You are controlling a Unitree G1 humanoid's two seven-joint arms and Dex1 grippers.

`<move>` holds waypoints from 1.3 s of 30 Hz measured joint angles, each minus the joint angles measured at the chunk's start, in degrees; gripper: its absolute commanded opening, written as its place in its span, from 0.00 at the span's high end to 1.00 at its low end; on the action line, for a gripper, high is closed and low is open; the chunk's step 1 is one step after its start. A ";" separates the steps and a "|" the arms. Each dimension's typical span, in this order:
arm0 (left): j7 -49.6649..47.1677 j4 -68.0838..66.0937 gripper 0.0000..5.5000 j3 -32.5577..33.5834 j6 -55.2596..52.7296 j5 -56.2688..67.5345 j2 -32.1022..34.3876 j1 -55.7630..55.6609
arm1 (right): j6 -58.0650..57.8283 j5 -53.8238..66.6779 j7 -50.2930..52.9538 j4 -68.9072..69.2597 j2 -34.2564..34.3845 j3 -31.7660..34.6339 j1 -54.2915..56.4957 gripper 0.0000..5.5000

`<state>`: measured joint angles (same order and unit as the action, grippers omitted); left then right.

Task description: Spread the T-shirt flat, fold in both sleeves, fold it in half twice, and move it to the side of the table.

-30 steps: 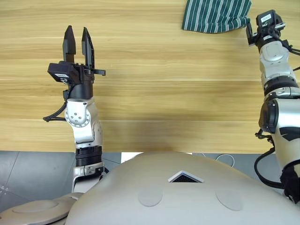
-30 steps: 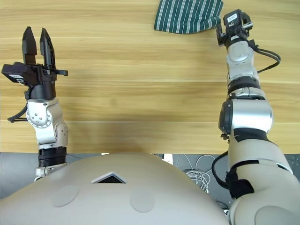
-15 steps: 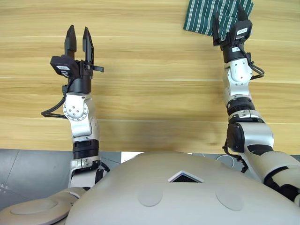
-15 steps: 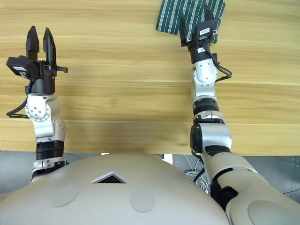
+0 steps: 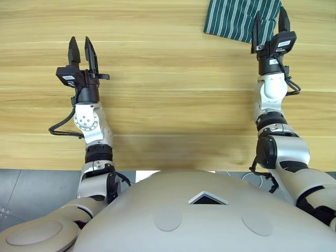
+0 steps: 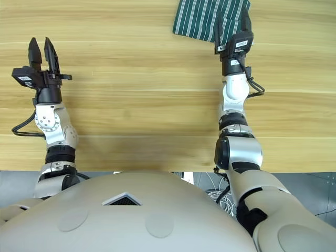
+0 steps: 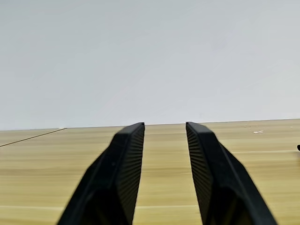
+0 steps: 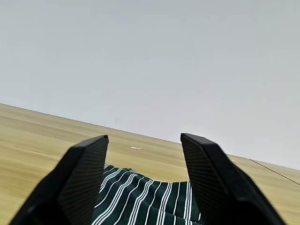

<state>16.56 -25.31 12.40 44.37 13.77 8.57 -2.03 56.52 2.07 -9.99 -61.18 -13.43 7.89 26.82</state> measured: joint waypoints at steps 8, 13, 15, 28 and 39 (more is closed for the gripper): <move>-1.07 -1.41 0.72 -0.70 0.91 -1.00 -1.13 -0.02 | -1.26 2.36 -2.42 -0.03 -1.83 1.99 0.00 0.47; -2.27 -1.28 0.72 -0.72 0.94 -2.69 -1.16 0.05 | -1.28 3.33 -5.47 1.23 -1.86 2.18 -0.19 0.47; -2.56 -0.94 0.72 -0.76 0.99 -3.16 -1.16 0.11 | -1.08 3.95 -6.76 1.78 -1.81 2.09 -0.29 0.47; -3.44 2.51 0.72 -2.17 -0.32 -4.88 -1.46 0.55 | -1.93 6.70 -9.64 8.14 -2.38 3.28 -3.77 0.47; -1.81 1.47 0.72 -2.71 -2.26 -2.67 -0.70 -2.69 | -7.08 19.01 -22.24 16.90 -0.86 4.13 -4.31 0.47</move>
<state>14.75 -23.84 9.70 42.11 11.10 7.87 -4.73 49.44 21.07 -32.23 -44.28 -14.30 12.02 22.51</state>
